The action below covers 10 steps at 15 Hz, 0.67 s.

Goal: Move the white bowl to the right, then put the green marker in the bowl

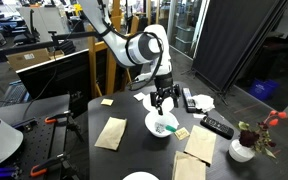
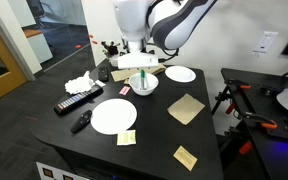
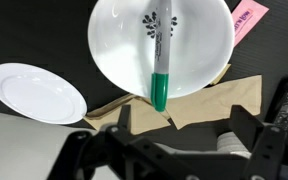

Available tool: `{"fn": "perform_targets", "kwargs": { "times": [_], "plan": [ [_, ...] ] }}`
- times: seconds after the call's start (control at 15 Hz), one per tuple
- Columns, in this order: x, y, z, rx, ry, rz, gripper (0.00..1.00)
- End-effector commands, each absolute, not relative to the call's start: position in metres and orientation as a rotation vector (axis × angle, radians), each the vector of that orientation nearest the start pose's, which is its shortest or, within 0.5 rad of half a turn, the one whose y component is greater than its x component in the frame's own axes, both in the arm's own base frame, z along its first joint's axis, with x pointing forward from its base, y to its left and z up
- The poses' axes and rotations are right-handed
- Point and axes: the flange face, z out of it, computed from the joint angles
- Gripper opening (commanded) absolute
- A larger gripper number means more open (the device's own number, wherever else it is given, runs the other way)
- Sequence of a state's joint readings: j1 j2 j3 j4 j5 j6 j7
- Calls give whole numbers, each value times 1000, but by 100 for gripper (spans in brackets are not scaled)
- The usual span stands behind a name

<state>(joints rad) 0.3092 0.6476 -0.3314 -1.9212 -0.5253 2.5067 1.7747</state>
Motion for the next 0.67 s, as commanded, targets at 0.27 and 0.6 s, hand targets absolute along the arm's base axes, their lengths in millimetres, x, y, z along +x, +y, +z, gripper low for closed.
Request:
{"fn": "perform_targets", "kwargs": {
  "times": [0.27, 0.6],
  "plan": [
    [574, 17, 255, -2694, 2022, -650, 100],
    [549, 28, 305, -2693, 1957, -581, 100]
  ]
}}
